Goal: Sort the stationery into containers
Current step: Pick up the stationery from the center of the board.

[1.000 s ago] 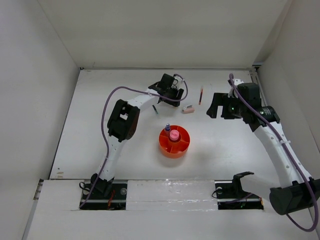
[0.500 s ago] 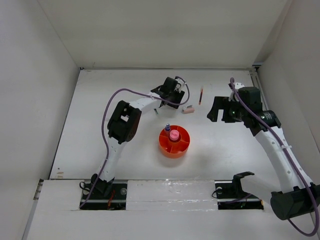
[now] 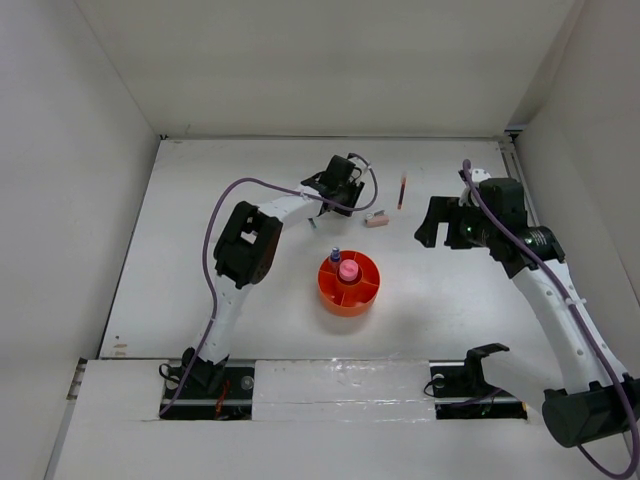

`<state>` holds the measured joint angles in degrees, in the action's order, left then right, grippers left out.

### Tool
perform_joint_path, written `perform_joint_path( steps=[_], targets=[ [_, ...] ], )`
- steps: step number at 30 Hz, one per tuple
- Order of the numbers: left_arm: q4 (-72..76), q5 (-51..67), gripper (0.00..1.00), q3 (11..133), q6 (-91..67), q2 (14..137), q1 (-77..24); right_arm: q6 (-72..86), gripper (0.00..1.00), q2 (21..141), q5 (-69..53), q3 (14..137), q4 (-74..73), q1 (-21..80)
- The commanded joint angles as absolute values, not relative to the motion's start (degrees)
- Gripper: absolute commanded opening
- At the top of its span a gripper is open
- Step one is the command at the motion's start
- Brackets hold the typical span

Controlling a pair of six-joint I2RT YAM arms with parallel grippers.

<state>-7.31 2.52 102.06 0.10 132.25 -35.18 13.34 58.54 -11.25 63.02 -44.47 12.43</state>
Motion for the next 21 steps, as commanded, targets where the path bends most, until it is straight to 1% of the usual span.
perform_joint_path(
  steps=[1, 2, 3, 6, 7, 8, 13, 15, 19, 21],
  targets=[
    [-11.07, 1.93, 0.32, 101.51, 0.0, 132.01, -35.16, 13.62, 1.0, 56.95, -12.04, 63.02, -42.71, 12.22],
    [-11.07, 1.93, 0.3, 101.51, 0.0, 132.01, -35.16, 13.62, 1.0, 56.95, -12.04, 63.02, -42.71, 12.22],
    [-11.07, 1.93, 0.24, 101.51, 0.0, 132.01, -35.16, 13.62, 1.0, 56.95, -12.04, 63.02, -42.71, 12.22],
    [-11.07, 1.93, 0.11, 101.51, -0.53, 132.01, -35.16, 13.62, 1.0, 56.95, -12.04, 63.02, -42.71, 12.22],
    [-11.07, 1.93, 0.03, 101.51, -1.05, 132.01, -35.16, 13.62, 1.0, 56.95, -12.04, 63.02, -42.71, 12.22],
    [-11.07, 1.32, 0.0, 100.9, -1.05, 131.23, -35.16, 13.62, 1.0, 56.95, -12.04, 63.02, -42.19, 12.22],
    [-11.07, -0.7, 0.0, 101.51, -2.29, 127.71, -35.16, 13.62, 1.0, 57.57, -12.04, 63.02, -41.14, 10.38],
    [-12.12, -0.7, 0.0, 103.09, -2.9, 125.08, -33.32, 14.15, 1.0, 58.7, -13.61, 64.33, -39.82, 9.76],
    [-12.74, 2.98, 0.0, 106.08, -4.04, 119.72, -30.68, 15.29, 1.0, 60.64, -15.81, 67.49, -38.06, 8.61],
    [-13.35, 6.93, 0.0, 107.48, -4.57, 116.74, -29.1, 15.29, 1.0, 61.52, -17.04, 68.81, -36.13, 8.61]
  ],
)
